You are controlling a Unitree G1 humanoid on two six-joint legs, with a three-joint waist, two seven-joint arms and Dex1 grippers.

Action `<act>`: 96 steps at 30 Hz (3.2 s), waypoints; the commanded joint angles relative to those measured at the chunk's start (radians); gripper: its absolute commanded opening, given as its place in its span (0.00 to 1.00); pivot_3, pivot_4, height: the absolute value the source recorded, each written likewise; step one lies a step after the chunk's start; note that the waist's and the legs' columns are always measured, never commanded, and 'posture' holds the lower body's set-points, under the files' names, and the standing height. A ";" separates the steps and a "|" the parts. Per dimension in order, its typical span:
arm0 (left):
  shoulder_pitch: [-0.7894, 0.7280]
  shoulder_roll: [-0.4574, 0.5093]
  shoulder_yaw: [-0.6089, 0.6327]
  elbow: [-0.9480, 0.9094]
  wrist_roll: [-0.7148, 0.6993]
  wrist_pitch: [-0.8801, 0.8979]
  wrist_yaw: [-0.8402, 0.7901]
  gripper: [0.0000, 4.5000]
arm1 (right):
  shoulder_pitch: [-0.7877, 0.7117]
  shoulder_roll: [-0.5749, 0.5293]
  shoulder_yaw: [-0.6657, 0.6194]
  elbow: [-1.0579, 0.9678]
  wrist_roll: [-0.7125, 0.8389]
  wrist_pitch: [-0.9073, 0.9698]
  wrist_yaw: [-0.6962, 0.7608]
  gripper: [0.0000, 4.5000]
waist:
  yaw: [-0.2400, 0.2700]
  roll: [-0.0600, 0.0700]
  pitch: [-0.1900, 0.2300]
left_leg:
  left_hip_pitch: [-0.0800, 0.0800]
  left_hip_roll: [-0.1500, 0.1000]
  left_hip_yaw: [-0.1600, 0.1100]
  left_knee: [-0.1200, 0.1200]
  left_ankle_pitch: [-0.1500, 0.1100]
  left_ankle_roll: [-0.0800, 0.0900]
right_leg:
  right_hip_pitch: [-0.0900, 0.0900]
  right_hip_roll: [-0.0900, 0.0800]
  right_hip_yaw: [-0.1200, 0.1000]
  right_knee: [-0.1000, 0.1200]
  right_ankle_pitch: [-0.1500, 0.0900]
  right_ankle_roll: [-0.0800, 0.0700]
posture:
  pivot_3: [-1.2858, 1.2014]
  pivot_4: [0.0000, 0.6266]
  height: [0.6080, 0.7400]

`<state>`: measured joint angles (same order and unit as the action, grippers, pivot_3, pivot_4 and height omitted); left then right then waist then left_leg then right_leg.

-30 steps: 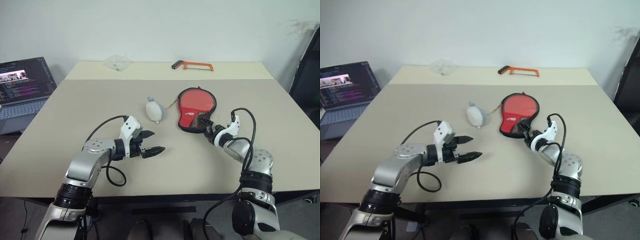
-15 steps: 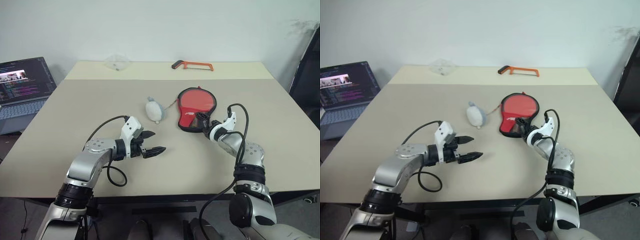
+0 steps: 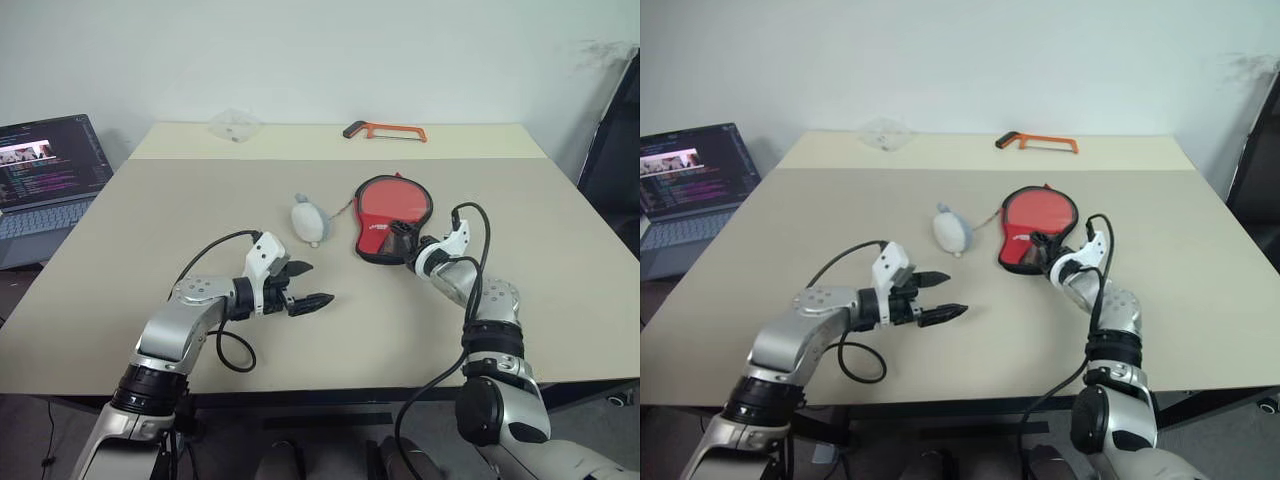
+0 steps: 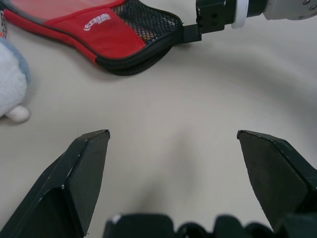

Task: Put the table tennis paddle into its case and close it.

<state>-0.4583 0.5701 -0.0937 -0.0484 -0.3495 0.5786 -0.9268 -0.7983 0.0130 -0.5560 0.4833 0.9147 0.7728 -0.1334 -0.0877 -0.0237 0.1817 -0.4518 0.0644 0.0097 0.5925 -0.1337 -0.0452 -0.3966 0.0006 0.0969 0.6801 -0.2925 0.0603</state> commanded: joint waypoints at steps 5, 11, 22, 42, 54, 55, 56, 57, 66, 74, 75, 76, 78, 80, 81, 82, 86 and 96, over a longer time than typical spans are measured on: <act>-0.018 0.000 0.006 -0.023 0.002 -0.018 0.003 1.00 | -0.008 0.001 0.014 -0.003 -0.019 -0.014 0.000 0.55 | 0.000 0.000 0.000 | 0.000 0.000 0.000 0.000 0.000 0.000 | -0.001 0.000 0.000 0.000 0.000 0.000 | 0.52 0.24 1.00; -0.020 -0.002 0.006 -0.021 0.003 -0.019 0.003 1.00 | 0.002 -0.009 0.010 -0.012 -0.031 -0.007 -0.008 0.08 | 0.001 0.000 0.000 | -0.001 0.000 0.000 0.000 0.000 0.000 | -0.001 0.000 0.000 0.000 0.000 -0.001 | 0.52 0.24 1.00; -0.033 -0.001 0.006 -0.005 0.007 -0.023 -0.004 1.00 | 0.158 -0.068 0.057 -0.295 0.091 0.332 -0.042 0.00 | 0.009 0.000 0.000 | -0.003 -0.001 0.000 -0.001 -0.001 -0.001 | -0.002 -0.001 -0.001 0.000 -0.001 -0.002 | 0.52 0.24 1.00; -0.067 0.028 -0.010 0.048 0.023 -0.048 -0.069 1.00 | 0.740 -0.226 0.245 -0.819 0.784 0.604 -0.300 0.00 | 0.004 -0.001 -0.001 | -0.004 0.000 -0.001 -0.003 -0.002 -0.001 | -0.004 -0.001 -0.001 0.000 -0.005 -0.003 | 0.52 0.24 1.00; -0.074 0.029 -0.018 0.051 0.028 -0.052 -0.087 1.00 | 0.859 -0.436 0.523 -0.956 0.992 0.245 -0.445 0.00 | 0.003 -0.002 -0.001 | -0.004 0.000 -0.001 -0.002 -0.002 0.000 | -0.005 -0.001 0.000 0.000 -0.007 -0.007 | 0.52 0.24 1.00; -0.076 0.029 -0.018 0.055 0.031 -0.055 -0.087 1.00 | 0.844 -0.460 0.529 -0.959 0.947 0.246 -0.423 0.00 | 0.003 -0.002 -0.001 | -0.004 0.000 0.000 -0.001 -0.002 0.000 | -0.005 -0.001 0.000 0.000 -0.007 -0.007 | 0.52 0.24 1.00; -0.078 0.028 -0.018 0.058 0.033 -0.057 -0.087 1.00 | 0.835 -0.479 0.535 -0.955 0.924 0.243 -0.408 0.00 | 0.003 -0.002 -0.001 | -0.004 0.000 0.000 -0.001 -0.002 0.000 | -0.005 -0.001 0.001 0.000 -0.007 -0.007 | 0.52 0.24 1.00; -0.079 0.026 -0.018 0.059 0.034 -0.058 -0.087 1.00 | 0.829 -0.495 0.539 -0.948 0.918 0.236 -0.396 0.06 | 0.003 -0.002 -0.001 | -0.004 0.000 0.000 -0.001 -0.002 0.000 | -0.005 -0.001 0.001 0.000 -0.007 -0.007 | 0.52 0.24 1.00; -0.084 0.017 -0.013 0.068 0.040 -0.063 -0.081 1.00 | 0.790 -0.678 0.515 -0.948 0.920 0.250 -0.219 0.70 | 0.009 -0.002 0.000 | -0.004 0.000 -0.001 0.000 -0.002 0.000 | -0.004 -0.001 0.000 0.000 -0.004 -0.001 | 0.52 0.24 1.00; -0.096 0.015 -0.005 0.100 0.042 -0.081 -0.082 1.00 | 0.738 -1.046 0.350 -0.938 0.585 0.301 0.369 0.99 | 0.023 -0.003 0.000 | -0.003 -0.001 0.001 0.003 -0.002 0.000 | -0.001 -0.003 0.001 0.000 -0.005 -0.004 | 0.52 0.24 1.00; -0.103 0.013 0.000 0.109 0.040 -0.086 -0.081 1.00 | 0.733 -1.068 0.342 -0.953 0.534 0.280 0.435 0.99 | 0.025 -0.004 0.000 | -0.003 -0.001 0.000 0.003 -0.002 0.000 | -0.001 -0.002 0.000 0.000 -0.005 -0.003 | 0.52 0.24 1.00; -0.116 0.009 0.011 0.122 0.032 -0.084 -0.077 1.00 | 0.714 -1.072 0.335 -0.962 0.500 0.257 0.485 0.99 | 0.028 -0.004 0.000 | -0.003 -0.001 -0.001 0.003 -0.002 0.000 | 0.000 -0.002 -0.001 0.000 -0.005 -0.003 | 0.52 0.24 1.00; -0.149 0.002 0.032 0.151 0.019 -0.082 -0.069 1.00 | 0.651 -1.064 0.357 -0.977 0.406 0.201 0.551 0.99 | 0.030 -0.004 0.000 | -0.002 -0.001 -0.002 0.003 -0.002 0.000 | 0.000 -0.001 -0.001 0.000 -0.003 0.000 | 0.52 0.24 1.00; -0.182 -0.007 0.047 0.177 0.009 -0.079 -0.067 1.00 | 0.545 -0.999 0.433 -0.958 0.288 0.151 0.539 0.99 | 0.029 -0.004 0.000 | -0.002 -0.001 -0.001 0.003 -0.002 0.000 | -0.001 -0.001 -0.001 0.000 -0.003 0.001 | 0.52 0.24 1.00; -0.196 -0.011 0.053 0.186 0.006 -0.077 -0.065 1.00 | 0.478 -0.940 0.498 -0.933 0.194 0.118 0.505 0.99 | 0.025 -0.006 0.000 | -0.002 -0.001 -0.001 0.003 -0.002 0.000 | -0.001 -0.001 0.000 0.000 -0.002 0.001 | 0.52 0.24 1.00; -0.209 -0.016 0.056 0.194 0.005 -0.073 -0.063 1.00 | 0.418 -0.879 0.563 -0.903 0.090 0.083 0.466 0.99 | 0.022 -0.007 0.000 | -0.001 -0.001 -0.001 0.004 -0.002 0.000 | 0.000 0.000 0.000 0.000 -0.002 0.001 | 0.52 0.24 1.00; -0.249 -0.030 0.070 0.222 0.014 -0.072 -0.038 1.00 | 0.273 -0.589 0.738 -0.720 -0.233 -0.060 0.311 0.99 | 0.023 -0.007 0.000 | -0.001 -0.001 -0.001 0.004 -0.001 0.000 | 0.000 0.000 0.000 0.000 -0.001 0.001 | 0.52 0.24 1.00; -0.335 -0.033 0.017 0.343 0.113 -0.130 0.001 1.00 | 0.316 -0.289 0.857 -0.468 -0.530 -0.156 0.314 0.99 | 0.054 -0.007 0.000 | -0.015 -0.001 -0.001 0.004 -0.001 -0.001 | -0.011 -0.001 -0.003 0.001 0.002 -0.004 | 0.52 0.24 1.00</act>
<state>-0.7570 0.5321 -0.0659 0.2904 -0.2632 0.4860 -0.9285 -0.5105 -0.2845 0.2945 0.0071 0.4062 0.6103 0.1670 -0.0333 -0.0311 0.1815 -0.4664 0.0636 0.0078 0.5966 -0.1351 -0.0460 -0.4075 0.0000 0.0932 0.6811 -0.2907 0.0564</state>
